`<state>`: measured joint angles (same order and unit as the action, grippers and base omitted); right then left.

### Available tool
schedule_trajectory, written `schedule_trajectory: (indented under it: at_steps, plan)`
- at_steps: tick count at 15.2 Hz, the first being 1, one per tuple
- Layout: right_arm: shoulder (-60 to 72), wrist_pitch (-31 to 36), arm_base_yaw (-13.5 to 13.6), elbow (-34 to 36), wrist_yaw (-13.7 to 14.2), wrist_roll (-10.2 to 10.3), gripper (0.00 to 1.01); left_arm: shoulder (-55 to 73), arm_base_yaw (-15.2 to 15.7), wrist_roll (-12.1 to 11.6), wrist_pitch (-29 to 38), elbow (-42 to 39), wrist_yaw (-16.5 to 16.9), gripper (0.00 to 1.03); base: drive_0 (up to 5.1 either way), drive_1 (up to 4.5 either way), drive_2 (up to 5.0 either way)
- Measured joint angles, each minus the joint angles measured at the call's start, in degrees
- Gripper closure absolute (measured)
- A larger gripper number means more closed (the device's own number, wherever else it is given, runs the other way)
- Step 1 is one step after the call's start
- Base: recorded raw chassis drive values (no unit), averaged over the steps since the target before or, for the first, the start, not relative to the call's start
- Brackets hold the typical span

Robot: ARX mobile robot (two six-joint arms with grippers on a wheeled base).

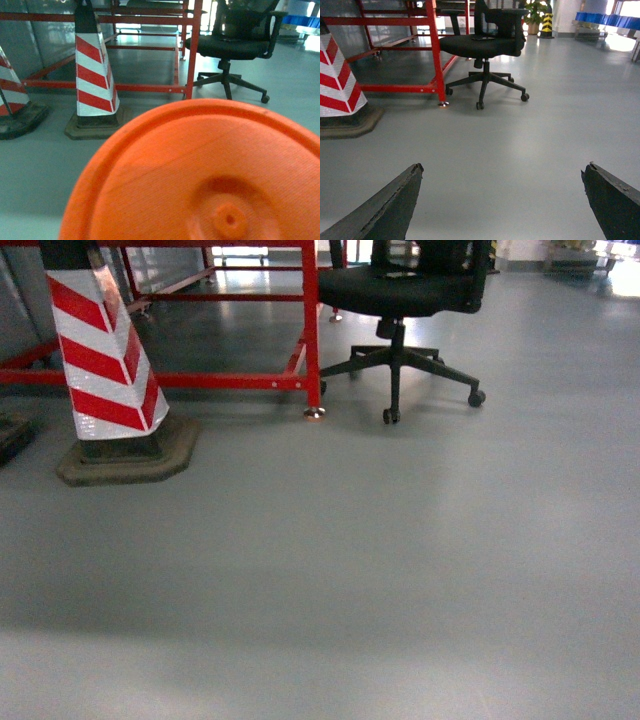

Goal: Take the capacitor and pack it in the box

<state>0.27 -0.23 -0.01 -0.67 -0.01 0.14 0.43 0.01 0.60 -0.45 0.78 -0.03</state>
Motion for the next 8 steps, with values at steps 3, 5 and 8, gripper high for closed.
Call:
schedule_trajectory:
  at_steps: [3, 5, 8]
  plan:
    - [0.0, 0.13, 0.0, 0.0, 0.07, 0.0, 0.03, 0.0, 0.0, 0.0, 0.02, 0.0, 0.0, 0.6, -5.0, 2.43, 2.4]
    - [0.0, -0.15, 0.0, 0.0, 0.02, 0.0, 0.03, 0.0, 0.0, 0.0, 0.33, 0.0, 0.07, 0.6, -5.0, 2.43, 2.4]
    - [0.0, 0.13, 0.0, 0.0, 0.02, 0.0, 0.03, 0.0, 0.0, 0.02, 0.02, 0.0, -0.15, 0.6, -5.0, 2.43, 2.4]
